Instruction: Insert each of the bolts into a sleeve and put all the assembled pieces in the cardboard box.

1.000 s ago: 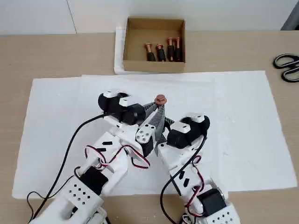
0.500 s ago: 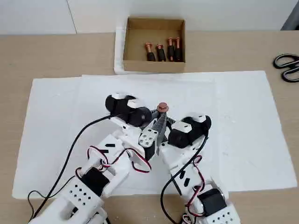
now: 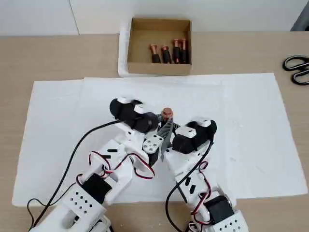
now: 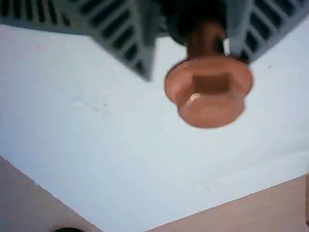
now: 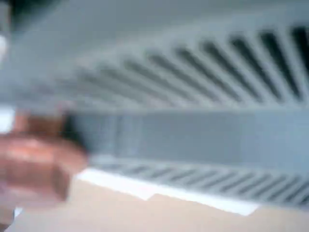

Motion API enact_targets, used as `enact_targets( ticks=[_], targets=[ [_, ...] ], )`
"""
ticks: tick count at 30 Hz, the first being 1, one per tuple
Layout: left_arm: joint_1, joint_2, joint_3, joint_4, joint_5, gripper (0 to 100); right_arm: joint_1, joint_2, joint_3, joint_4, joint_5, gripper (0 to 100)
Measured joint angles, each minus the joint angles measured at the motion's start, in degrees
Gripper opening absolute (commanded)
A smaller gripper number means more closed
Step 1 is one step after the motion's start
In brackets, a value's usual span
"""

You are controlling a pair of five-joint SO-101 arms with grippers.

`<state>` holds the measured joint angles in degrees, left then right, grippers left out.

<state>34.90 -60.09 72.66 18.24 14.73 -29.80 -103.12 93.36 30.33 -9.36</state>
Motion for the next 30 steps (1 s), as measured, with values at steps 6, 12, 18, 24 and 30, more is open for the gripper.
enact_targets(
  ticks=[6, 12, 18, 24, 30],
  targets=[
    [-0.1, -0.2, 0.0, 0.4, 0.0, 22, 0.0, 0.0, 0.0, 0.0, 0.0, 0.5],
    [-2.4, 0.0, -2.7, 3.9, -0.1, 22, 0.0, 0.0, -0.2, 0.0, 0.0, 0.5],
    [-2.9, 0.1, -10.7, 16.6, -0.4, 22, 0.1, 0.0, -0.2, 0.0, 0.0, 0.5],
    [-12.0, 0.1, -19.8, 28.0, -0.4, 22, 3.4, 0.0, -0.2, 0.0, 0.0, 0.5],
    [-24.9, 0.1, -23.3, 34.4, -8.1, 22, 7.2, 0.0, -1.6, 1.2, 0.0, 0.4]
  ],
)
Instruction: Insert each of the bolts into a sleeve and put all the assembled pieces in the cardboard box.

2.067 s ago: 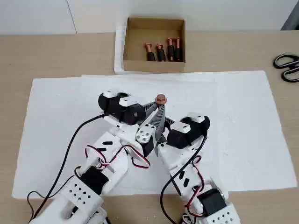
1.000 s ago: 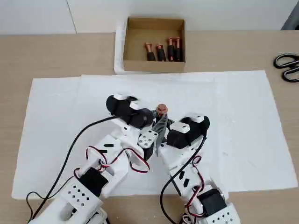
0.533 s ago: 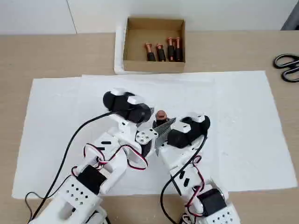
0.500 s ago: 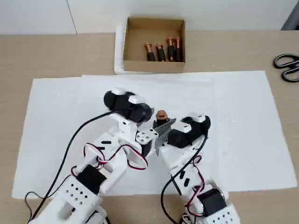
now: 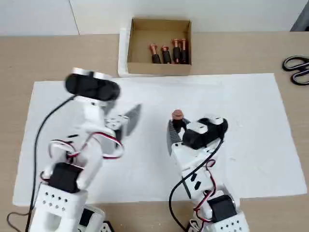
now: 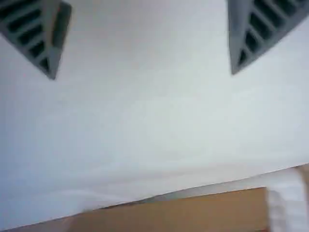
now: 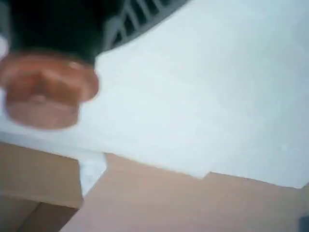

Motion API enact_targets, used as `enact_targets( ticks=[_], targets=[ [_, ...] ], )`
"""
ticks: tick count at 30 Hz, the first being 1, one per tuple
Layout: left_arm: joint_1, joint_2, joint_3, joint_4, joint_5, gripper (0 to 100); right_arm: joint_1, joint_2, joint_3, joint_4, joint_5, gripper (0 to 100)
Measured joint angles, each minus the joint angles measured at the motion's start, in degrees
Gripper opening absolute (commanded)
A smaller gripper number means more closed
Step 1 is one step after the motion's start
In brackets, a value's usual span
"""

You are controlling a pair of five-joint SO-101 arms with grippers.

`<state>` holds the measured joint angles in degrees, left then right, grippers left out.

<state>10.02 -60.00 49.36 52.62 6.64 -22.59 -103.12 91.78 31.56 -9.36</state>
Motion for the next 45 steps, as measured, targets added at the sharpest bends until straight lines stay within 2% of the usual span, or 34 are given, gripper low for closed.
enact_targets(
  ticks=[3, 7, 14, 19, 25, 35, 45],
  targets=[
    [-7.4, 0.0, 0.0, 2.7, -3.5, 22, 2.2, 0.0, -2.6, 3.3, 0.0, 0.4],
    [-15.9, 0.0, 0.0, 7.9, -4.5, 22, 4.6, 0.0, -7.6, 8.5, 1.8, 0.4],
    [-17.4, 0.0, 0.0, 15.4, -5.1, 22, 11.2, 10.2, -21.5, 12.0, 5.2, 0.4],
    [-17.4, 0.0, 0.0, 16.2, -5.1, 22, 12.8, 29.5, -38.2, 9.8, 5.5, 0.4],
    [-17.4, 0.0, 0.0, 16.2, -5.1, 22, 12.7, 59.3, -60.5, -0.3, 5.5, 0.4],
    [-17.8, 0.0, 0.0, 16.2, -5.1, 22, 5.8, 106.6, -96.9, -11.6, 5.5, 0.4],
    [-17.8, 0.0, 0.0, 16.2, -5.1, 22, 5.2, 139.2, -117.1, -21.2, 5.5, 0.4]
  ],
)
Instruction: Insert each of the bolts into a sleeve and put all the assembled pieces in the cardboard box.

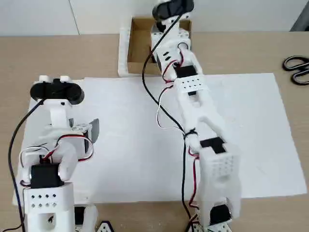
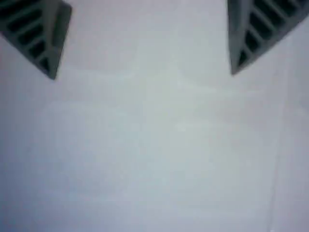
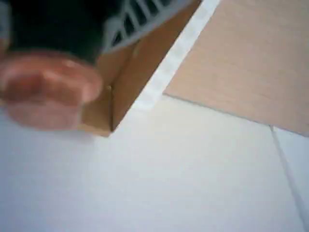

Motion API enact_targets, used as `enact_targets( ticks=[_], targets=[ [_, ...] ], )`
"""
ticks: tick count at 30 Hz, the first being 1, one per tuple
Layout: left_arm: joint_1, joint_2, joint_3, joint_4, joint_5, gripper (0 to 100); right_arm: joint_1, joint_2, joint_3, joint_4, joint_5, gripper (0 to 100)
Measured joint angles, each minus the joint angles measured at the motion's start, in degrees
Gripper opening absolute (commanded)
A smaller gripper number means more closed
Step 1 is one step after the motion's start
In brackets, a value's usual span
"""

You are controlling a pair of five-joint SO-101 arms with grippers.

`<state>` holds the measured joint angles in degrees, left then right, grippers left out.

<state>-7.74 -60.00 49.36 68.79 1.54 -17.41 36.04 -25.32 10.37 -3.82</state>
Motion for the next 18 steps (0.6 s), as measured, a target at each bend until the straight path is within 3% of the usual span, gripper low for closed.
enact_targets(
  ticks=[18],
  targets=[
    [0.0, 0.0, 0.0, 0.0, 0.0, 22, -3.2, 21.0, -17.0, -2.2, 0.2, 0.9]
  ],
)
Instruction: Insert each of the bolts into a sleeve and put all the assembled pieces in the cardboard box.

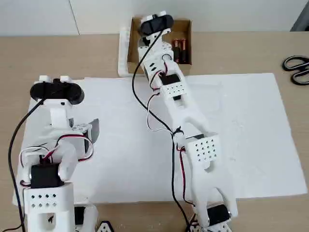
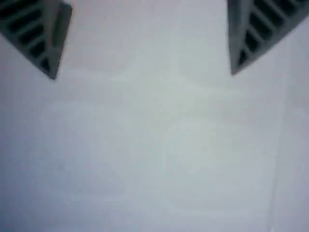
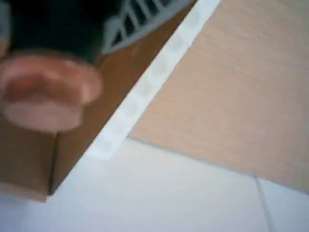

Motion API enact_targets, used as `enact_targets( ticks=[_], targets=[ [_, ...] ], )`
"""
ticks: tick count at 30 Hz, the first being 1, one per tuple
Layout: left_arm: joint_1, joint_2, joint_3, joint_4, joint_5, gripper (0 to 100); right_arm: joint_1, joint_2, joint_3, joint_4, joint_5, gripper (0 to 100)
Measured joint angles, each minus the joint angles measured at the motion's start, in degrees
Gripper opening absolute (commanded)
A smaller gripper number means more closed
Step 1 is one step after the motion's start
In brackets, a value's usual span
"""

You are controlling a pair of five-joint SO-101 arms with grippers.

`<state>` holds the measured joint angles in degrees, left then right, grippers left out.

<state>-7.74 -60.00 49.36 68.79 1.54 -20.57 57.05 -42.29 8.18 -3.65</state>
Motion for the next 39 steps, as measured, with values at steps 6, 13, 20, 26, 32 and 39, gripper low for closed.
enact_targets(
  ticks=[6, 13, 20, 26, 32, 39],
  targets=[
    [0.0, 0.0, 0.0, 0.0, 0.0, 22, -0.1, 4.0, -3.4, 0.0, 0.0, 7.4],
    [0.0, 0.0, 0.0, 0.0, 0.0, 22, -0.8, 5.3, -4.5, 0.0, 0.0, 12.1],
    [0.0, 0.0, 0.0, 0.0, 0.0, 22, -0.8, 5.1, -6.2, -0.1, 0.0, 12.1],
    [0.0, 0.0, 0.0, 0.0, 0.0, 22, -0.8, 5.1, -6.2, -0.1, 0.0, 12.1],
    [0.0, 0.0, 0.0, 0.0, 0.0, 22, 0.4, 3.5, -9.4, 5.4, 0.0, 12.1],
    [0.0, 0.0, -0.1, 0.0, 0.0, 22, 1.8, -9.2, -14.0, 21.4, 0.0, 12.1]
  ],
)
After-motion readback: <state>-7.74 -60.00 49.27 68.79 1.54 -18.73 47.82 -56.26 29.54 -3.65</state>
